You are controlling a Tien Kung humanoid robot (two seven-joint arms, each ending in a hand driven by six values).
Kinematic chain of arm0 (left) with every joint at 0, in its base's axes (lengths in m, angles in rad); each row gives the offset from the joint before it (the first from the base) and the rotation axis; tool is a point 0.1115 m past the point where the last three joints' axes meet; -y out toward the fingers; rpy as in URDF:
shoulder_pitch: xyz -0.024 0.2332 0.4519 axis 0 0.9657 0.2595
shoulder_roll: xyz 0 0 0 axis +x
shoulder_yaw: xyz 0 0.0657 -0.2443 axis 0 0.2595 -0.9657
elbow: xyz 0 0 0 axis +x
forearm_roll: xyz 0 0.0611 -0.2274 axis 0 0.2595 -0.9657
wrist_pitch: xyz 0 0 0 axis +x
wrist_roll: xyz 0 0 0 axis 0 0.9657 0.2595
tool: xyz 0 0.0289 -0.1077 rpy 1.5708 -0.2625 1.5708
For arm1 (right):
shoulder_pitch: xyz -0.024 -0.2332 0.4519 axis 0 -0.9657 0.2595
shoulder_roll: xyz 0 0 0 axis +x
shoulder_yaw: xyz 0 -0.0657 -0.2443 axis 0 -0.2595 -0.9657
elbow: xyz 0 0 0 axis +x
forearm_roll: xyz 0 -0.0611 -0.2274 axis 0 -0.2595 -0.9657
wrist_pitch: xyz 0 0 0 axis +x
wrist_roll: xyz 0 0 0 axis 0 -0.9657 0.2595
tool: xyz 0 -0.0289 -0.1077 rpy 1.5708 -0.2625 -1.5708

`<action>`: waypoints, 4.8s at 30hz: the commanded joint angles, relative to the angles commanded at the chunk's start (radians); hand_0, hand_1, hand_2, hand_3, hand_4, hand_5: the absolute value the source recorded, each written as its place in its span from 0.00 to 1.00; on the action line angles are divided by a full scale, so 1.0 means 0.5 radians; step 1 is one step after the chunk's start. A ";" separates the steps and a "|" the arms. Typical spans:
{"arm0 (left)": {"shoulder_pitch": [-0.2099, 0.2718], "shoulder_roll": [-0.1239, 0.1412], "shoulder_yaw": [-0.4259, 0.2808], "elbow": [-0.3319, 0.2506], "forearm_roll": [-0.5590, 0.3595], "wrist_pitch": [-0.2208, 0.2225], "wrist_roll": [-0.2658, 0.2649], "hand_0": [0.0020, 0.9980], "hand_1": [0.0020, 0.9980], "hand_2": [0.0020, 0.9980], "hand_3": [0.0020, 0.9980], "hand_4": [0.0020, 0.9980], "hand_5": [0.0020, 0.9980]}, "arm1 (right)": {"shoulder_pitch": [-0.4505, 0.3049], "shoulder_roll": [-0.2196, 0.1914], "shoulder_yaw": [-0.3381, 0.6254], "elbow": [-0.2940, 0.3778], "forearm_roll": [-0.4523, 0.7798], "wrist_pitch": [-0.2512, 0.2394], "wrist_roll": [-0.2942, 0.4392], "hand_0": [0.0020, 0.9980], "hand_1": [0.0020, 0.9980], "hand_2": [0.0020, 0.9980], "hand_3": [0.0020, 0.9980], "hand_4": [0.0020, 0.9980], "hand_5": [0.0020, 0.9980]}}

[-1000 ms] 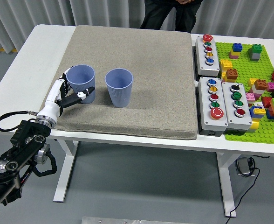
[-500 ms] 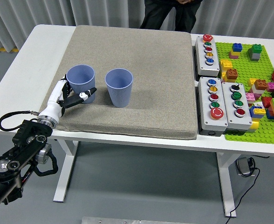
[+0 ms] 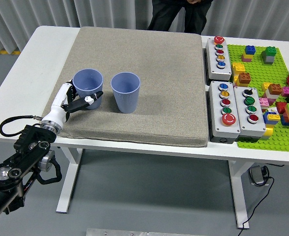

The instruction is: Pick cup pour cup place

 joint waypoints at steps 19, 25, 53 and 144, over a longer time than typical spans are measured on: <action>0.030 -0.005 -0.013 -0.041 0.033 0.045 -0.017 0.72 0.62 0.58 0.54 0.92 0.29 | 0.006 -0.001 0.002 0.000 -0.002 0.002 0.000 0.70 0.63 0.59 0.59 0.00 0.24; 0.060 0.000 -0.058 -0.101 0.143 0.082 0.004 0.69 0.59 0.56 0.53 0.91 0.29 | 0.004 -0.002 0.004 0.000 -0.006 0.002 0.000 0.70 0.63 0.59 0.59 0.00 0.24; -0.039 0.131 -0.027 -0.312 0.780 0.222 0.260 0.52 0.45 0.48 0.47 0.86 0.26 | -0.015 -0.007 0.001 0.000 0.004 -0.001 0.006 0.70 0.63 0.59 0.59 0.00 0.23; -0.696 0.607 0.584 -0.652 2.369 -0.134 0.703 0.49 0.45 0.47 0.47 0.79 0.20 | 0.007 -0.025 -0.022 0.000 0.062 -0.016 0.011 0.70 0.63 0.59 0.59 0.00 0.22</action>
